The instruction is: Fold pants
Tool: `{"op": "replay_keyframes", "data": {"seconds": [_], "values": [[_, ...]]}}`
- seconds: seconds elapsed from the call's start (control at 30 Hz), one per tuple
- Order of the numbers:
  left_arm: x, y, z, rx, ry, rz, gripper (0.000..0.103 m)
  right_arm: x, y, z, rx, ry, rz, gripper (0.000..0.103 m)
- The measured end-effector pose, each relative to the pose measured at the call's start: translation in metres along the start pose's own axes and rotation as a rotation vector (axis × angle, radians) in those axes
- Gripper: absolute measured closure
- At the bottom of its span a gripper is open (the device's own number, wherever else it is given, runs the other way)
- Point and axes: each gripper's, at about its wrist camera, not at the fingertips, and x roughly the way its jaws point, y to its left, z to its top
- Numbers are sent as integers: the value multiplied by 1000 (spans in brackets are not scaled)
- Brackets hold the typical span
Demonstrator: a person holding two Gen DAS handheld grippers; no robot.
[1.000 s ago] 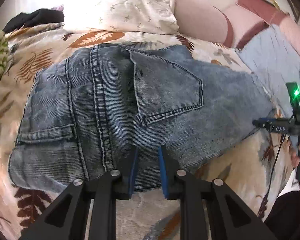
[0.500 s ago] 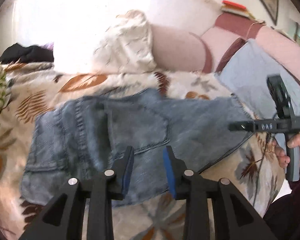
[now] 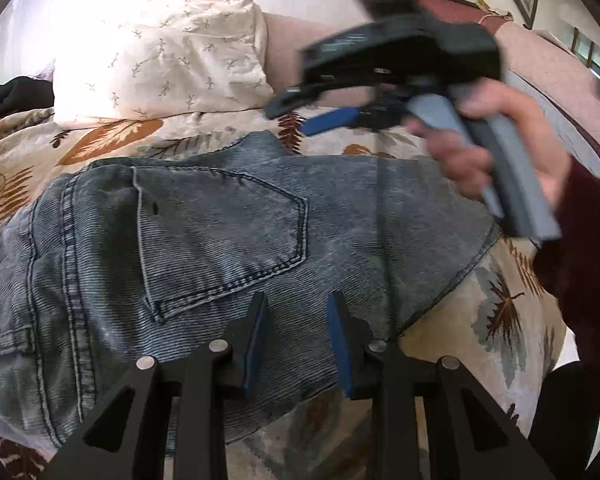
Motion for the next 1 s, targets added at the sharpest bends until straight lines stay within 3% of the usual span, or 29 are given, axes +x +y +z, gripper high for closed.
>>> {"op": "replay_keyframes", "data": {"seconds": [0.2,0.4,0.53,0.57,0.6,0.7,1.0], "values": [[5,1,-1,-2,29,-22,70,37,2,20,-16,67,-18,56],[5,0,-4,7,34,-16,70,54,-1,20,-32,146,-2,56],[10,1,0,5,36,-11,70,54,6,16,-77,182,-26,69],[10,1,0,6,37,-10,70,54,7,15,-83,186,-39,78],[9,1,-1,6,37,-10,70,55,8,15,-91,187,-58,87],[8,1,0,5,40,-12,70,54,9,16,-101,164,-86,93],[6,1,-1,9,50,-13,70,64,15,30,-112,25,-215,95]]}}
